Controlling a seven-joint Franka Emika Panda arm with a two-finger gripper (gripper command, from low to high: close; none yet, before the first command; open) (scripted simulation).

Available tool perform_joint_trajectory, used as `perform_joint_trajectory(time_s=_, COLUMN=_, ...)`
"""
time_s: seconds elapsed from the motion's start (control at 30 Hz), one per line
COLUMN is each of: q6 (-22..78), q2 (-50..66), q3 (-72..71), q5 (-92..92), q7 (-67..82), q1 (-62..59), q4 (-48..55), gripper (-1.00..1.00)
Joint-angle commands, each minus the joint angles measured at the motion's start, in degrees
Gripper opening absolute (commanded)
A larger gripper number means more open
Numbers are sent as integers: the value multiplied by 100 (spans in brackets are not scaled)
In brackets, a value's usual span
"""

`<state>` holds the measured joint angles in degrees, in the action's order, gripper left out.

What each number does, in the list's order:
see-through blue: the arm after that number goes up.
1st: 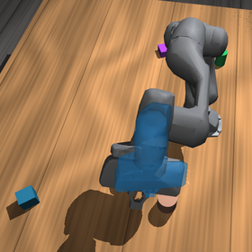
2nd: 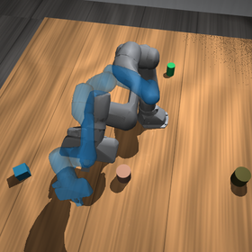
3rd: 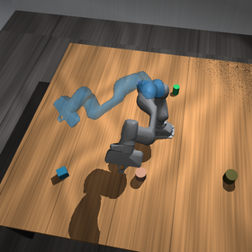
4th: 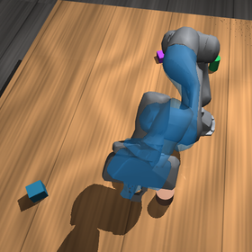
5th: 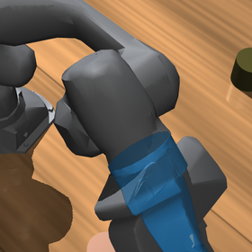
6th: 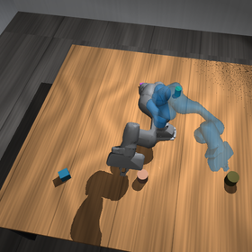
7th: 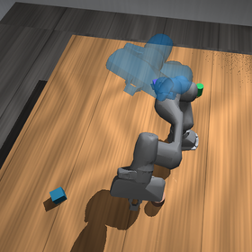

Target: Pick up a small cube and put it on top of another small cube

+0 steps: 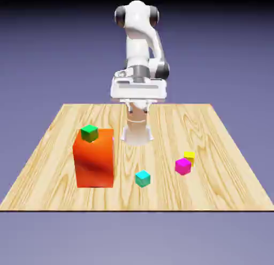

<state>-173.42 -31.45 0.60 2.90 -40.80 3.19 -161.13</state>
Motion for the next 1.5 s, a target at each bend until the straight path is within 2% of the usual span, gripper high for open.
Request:
perform_joint_trajectory(time_s=0.0, q6=49, q2=100, q3=50, q5=241, q7=138, q1=208, q4=-11, gripper=0)
perform_joint_trajectory(time_s=0.97, q6=1468, q2=3001, q3=1491, q5=7221, q7=4125, q1=6228, q4=-334, gripper=0)
perform_joint_trajectory(time_s=1.03, q6=1471, q2=3008, q3=1494, q5=7236, q7=4134, q1=6241, q4=-334, gripper=0)
perform_joint_trajectory(time_s=1.37, q6=917, q2=4791, q3=1476, q5=9576, q7=1809, q1=5920, q4=636, gripper=0)
perform_joint_trajectory(time_s=1.4, q6=917, q2=4791, q3=1476, q5=9576, q7=1809, q1=5920, q4=636, gripper=-100)
perform_joint_trajectory(time_s=1.47, q6=976, q2=4602, q3=1478, q5=9327, q7=2056, q1=5955, q4=532, gripper=-100)
